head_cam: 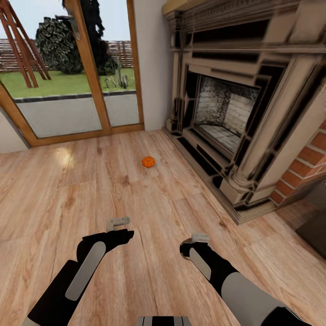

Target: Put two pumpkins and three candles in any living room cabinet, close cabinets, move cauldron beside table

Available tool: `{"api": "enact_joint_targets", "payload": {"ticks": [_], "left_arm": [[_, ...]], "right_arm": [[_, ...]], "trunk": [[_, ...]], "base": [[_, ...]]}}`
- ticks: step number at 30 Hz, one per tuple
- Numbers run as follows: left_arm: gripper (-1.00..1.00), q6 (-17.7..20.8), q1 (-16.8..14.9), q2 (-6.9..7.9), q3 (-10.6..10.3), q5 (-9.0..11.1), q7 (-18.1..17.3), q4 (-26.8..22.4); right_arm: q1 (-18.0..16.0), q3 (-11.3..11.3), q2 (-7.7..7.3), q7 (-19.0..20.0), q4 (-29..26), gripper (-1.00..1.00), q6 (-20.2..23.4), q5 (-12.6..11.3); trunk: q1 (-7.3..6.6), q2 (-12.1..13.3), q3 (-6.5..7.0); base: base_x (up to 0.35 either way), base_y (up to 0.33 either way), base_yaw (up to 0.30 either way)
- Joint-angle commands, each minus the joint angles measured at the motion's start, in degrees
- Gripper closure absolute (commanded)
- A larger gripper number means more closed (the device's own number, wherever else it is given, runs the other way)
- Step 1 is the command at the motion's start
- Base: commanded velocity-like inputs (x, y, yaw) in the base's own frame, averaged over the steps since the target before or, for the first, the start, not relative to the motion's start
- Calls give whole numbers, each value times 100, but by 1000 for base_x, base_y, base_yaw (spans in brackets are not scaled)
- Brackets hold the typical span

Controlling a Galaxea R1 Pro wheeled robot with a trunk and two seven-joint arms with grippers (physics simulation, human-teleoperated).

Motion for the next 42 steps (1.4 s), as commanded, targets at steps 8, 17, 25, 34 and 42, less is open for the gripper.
{"api": "enact_joint_targets", "payload": {"ticks": [8,17,25,34,42], "left_arm": [[-100,4,-4,13,-11,57,60,-10],[-100,5,-4,14,-11,57,60,-11],[-100,4,-4,14,-11,57,60,-10],[-100,4,-4,6,-20,57,60,-8],[-100,5,-4,15,-14,57,60,-11]], "right_arm": [[-4,39,-5,-45,-12,100,4,-80],[-4,39,12,-34,-29,100,7,-82],[-4,39,12,-34,-30,100,6,-82],[-4,39,12,37,-30,100,1,-82],[-4,39,12,54,-30,100,1,-82]], "trunk": [[-22,9,173],[-45,21,317],[-65,32,421],[-89,44,538],[-101,50,574]], "base": [[-218,0,0],[-59,0,0],[-24,0,-10],[-243,0,-63],[-27,0,-18]]}}
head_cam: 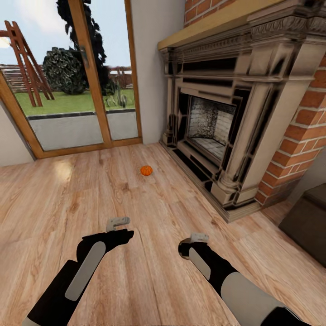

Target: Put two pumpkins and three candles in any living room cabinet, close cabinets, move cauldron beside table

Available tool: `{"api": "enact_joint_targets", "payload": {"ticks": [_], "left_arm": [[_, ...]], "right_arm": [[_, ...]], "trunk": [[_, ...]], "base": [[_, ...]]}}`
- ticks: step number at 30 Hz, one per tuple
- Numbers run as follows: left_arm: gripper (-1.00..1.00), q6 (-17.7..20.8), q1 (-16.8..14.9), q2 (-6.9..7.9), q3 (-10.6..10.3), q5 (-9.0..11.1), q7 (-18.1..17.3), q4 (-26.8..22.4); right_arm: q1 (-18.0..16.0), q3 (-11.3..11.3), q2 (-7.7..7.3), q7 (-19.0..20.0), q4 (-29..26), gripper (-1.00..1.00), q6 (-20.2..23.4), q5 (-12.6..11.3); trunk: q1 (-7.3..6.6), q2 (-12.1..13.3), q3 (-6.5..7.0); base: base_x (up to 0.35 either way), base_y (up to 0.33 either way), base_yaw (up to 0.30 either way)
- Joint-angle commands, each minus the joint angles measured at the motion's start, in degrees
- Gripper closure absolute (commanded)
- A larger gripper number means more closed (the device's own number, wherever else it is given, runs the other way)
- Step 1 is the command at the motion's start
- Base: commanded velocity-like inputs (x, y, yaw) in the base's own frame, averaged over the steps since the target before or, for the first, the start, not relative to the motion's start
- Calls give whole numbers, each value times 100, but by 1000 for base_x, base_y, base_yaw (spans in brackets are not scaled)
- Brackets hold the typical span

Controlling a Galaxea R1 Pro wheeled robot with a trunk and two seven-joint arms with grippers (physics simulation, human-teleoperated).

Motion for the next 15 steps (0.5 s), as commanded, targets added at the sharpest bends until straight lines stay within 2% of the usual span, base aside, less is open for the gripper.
{"api": "enact_joint_targets", "payload": {"ticks": [1,3,15], "left_arm": [[-100,3,-5,5,-10,56,60,-6],[-100,3,-5,4,-9,56,60,-6],[-100,5,-5,4,-10,56,60,-4]], "right_arm": [[-5,39,-5,-51,-9,100,6,-63],[-5,39,-5,-51,-9,100,-4,-63],[-5,40,-5,-51,-9,100,-21,-63]], "trunk": [[-1,-3,-15],[-1,-3,-34],[-32,14,119]], "base": [[-2,0,-1],[-1,0,0],[0,0,0]]}}
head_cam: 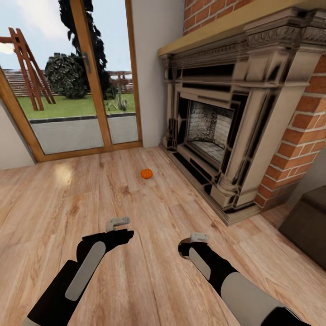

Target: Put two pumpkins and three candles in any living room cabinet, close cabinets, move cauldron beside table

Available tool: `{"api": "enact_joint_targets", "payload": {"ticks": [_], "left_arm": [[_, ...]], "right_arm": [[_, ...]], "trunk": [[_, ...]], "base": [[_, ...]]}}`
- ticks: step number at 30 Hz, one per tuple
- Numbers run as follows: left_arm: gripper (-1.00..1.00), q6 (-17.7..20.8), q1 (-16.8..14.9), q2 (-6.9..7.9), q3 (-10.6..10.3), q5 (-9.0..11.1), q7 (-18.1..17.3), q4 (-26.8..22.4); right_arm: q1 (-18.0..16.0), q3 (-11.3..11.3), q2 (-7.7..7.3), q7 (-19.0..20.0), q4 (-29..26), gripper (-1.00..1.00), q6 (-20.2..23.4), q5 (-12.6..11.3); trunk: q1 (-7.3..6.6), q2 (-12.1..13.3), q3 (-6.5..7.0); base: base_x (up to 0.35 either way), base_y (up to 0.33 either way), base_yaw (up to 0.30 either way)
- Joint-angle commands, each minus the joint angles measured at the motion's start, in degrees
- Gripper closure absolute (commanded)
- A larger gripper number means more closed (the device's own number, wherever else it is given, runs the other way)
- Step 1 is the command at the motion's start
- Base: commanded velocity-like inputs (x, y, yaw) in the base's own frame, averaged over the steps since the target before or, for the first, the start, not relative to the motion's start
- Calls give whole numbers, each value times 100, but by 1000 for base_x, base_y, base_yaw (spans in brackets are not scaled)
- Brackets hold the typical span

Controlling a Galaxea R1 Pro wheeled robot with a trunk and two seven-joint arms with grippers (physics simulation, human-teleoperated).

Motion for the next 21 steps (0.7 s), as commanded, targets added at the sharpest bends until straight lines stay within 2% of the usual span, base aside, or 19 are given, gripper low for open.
{"api": "enact_joint_targets", "payload": {"ticks": [1,10,21], "left_arm": [[-100,5,-5,5,-11,56,60,-7],[-100,3,-5,5,-11,56,60,-4],[-100,5,-5,5,-18,56,60,-7]], "right_arm": [[-5,38,-5,-51,-8,100,8,-70],[-5,43,3,-51,-8,100,7,-70],[-5,46,4,-51,-8,100,7,-70]], "trunk": [[-4,-1,8],[-27,11,122],[-27,11,18]], "base": [[0,0,0],[0,0,0],[0,0,0]]}}
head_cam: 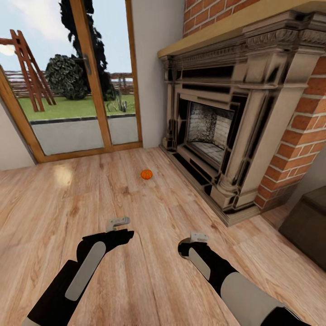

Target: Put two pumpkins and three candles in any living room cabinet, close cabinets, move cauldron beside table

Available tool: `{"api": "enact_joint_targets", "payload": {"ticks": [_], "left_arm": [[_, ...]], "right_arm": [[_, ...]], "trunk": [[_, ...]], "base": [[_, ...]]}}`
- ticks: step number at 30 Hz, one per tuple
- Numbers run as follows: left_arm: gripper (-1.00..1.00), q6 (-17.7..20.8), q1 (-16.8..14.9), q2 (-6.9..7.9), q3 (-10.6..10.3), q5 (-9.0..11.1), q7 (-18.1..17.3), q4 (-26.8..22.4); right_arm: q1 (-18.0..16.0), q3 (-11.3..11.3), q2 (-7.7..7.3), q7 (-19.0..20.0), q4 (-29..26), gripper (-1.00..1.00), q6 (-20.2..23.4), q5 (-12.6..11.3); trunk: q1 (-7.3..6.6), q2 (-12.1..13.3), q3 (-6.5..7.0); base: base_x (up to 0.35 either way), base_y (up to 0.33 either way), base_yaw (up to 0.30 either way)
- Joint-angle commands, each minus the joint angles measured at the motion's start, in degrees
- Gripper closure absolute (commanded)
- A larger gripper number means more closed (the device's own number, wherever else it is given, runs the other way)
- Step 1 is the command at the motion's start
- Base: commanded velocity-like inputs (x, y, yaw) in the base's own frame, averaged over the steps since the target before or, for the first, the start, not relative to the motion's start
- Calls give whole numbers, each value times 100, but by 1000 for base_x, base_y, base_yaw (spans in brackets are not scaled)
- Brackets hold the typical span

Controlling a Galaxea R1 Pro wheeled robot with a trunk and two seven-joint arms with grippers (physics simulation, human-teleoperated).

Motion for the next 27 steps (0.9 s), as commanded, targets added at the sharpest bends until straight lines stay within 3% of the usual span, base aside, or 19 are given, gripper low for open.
{"api": "enact_joint_targets", "payload": {"ticks": [1,27], "left_arm": [[-100,4,-5,5,-12,56,60,-5],[-100,2,-5,-4,-14,56,60,33]], "right_arm": [[-5,39,-5,-51,-9,100,6,-62],[-5,46,-3,-48,-18,100,-89,-54]], "trunk": [[-4,-1,7],[-537,965,236]], "base": [[0,0,0],[0,0,0]]}}
